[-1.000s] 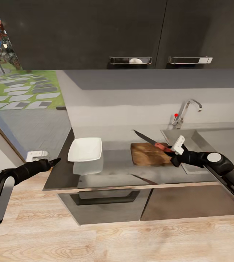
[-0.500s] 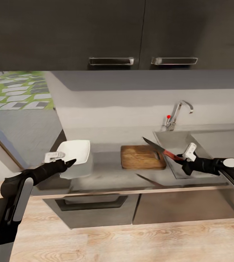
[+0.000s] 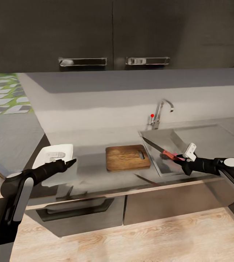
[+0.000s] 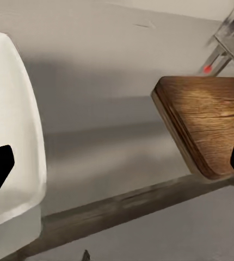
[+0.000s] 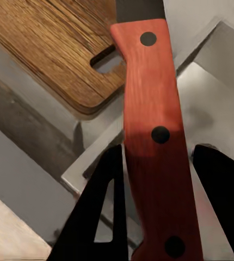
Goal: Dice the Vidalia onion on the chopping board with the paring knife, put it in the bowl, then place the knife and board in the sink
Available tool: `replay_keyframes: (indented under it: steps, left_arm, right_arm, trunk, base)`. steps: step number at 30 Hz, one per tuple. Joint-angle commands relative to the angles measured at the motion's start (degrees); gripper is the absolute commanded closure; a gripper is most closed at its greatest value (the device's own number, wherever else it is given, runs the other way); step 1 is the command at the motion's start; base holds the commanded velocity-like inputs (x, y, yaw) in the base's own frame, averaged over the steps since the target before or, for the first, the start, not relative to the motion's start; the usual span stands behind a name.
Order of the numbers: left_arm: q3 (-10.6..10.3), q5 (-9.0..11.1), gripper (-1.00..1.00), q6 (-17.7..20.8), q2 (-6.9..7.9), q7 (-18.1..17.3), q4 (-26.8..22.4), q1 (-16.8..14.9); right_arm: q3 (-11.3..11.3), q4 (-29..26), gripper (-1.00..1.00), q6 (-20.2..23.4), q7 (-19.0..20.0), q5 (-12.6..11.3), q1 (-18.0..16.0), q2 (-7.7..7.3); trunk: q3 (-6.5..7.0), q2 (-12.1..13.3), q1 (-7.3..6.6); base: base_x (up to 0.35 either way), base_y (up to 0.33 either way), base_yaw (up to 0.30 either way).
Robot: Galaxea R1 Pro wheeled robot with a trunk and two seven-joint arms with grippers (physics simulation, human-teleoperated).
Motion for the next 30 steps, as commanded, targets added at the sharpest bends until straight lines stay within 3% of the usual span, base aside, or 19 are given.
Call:
replay_keyframes:
  steps: [1, 16, 21, 30]
  left_arm:
    - [0.09, 0.08, -1.00, 0.38, 0.01, -0.20, -0.06, -0.04]
    - [0.09, 0.05, -1.00, 0.32, -0.08, -0.20, -0.06, -0.04]
    - [0.09, 0.08, -1.00, 0.32, -0.09, -0.20, -0.06, -0.04]
    - [0.09, 0.07, -1.00, 0.40, -0.18, -0.20, -0.03, -0.04]
  right_arm:
    - [0.14, -0.01, 1.00, 0.48, -0.08, -0.59, -0.12, -0.04]
    - [0.14, -0.01, 1.00, 0.48, -0.08, -0.71, -0.11, 0.05]
    - [0.14, -0.01, 1.00, 0.44, -0.08, -0.71, -0.11, 0.12]
    - [0.22, -0.01, 1.00, 0.40, -0.08, -0.71, -0.11, 0.68]
  trunk:
    - [-0.12, -0.12, 0.04]
    - [-0.12, -0.12, 0.04]
    - [-0.12, -0.12, 0.04]
    - [-0.12, -0.12, 0.04]
  base:
    - [0.001, -0.025, -0.280]
    - [0.023, -0.260, -0.281]
    - [0.248, -0.192, -0.238]
    - [0.306, -0.129, -0.038]
